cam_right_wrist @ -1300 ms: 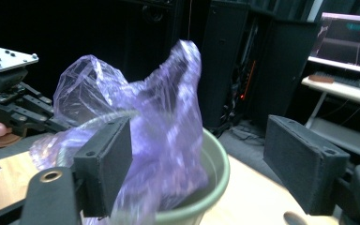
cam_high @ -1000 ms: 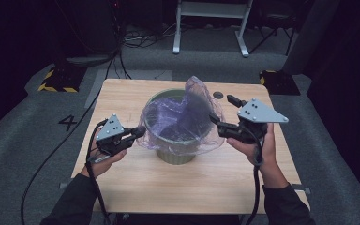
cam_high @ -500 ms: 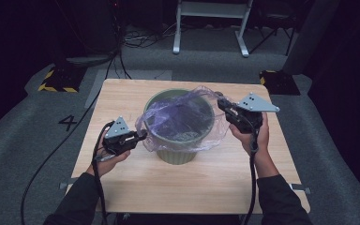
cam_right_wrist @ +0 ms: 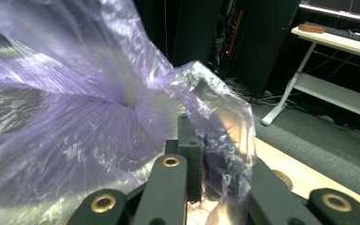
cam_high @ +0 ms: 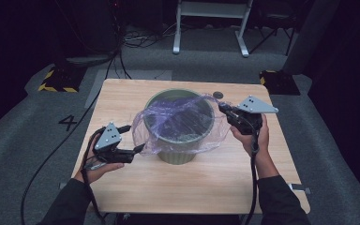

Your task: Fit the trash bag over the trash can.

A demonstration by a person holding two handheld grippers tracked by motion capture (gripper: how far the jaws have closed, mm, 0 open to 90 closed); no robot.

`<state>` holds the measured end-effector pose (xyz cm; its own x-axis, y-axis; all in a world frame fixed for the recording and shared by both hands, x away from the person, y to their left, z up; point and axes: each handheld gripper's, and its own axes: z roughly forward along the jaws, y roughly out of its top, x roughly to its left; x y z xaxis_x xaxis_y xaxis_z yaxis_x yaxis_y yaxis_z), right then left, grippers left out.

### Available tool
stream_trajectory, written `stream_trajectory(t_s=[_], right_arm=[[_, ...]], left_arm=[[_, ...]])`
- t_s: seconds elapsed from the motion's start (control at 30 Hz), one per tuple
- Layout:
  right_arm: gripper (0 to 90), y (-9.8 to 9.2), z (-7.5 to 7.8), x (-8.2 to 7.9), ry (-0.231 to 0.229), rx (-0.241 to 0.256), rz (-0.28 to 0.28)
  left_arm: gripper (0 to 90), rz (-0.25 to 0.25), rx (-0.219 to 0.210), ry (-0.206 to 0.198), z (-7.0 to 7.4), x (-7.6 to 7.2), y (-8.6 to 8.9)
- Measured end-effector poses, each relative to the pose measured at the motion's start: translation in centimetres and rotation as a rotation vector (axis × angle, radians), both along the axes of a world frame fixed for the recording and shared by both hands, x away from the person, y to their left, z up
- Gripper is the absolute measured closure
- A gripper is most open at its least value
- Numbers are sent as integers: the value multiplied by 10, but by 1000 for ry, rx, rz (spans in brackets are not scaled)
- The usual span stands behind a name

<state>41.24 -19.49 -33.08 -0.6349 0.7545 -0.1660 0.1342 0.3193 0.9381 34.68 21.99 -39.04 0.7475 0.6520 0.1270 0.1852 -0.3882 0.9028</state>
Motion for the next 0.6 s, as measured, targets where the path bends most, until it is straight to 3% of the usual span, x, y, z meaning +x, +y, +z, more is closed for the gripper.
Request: stream_trajectory(t_s=[0.23, 0.3, 0.33, 0.43, 0.6], right_arm=[[889, 1, 2, 0, -16, -1, -1], [889, 2, 3, 0, -22, -4, -1], [888, 2, 4, 0, -22, -3, 0], [886, 2, 6, 0, -26, -3, 0], [856, 3, 8, -1, -38, -10, 14]], left_arm=[[190, -42, -26, -46, 27, -13, 8], [180, -34, -41, -104, 33, -17, 11], [179, -40, -45, -114, 34, -18, 11], [182, -13, -28, -117, 34, -17, 10], [187, 4, -57, -121, 34, -7, 10]])
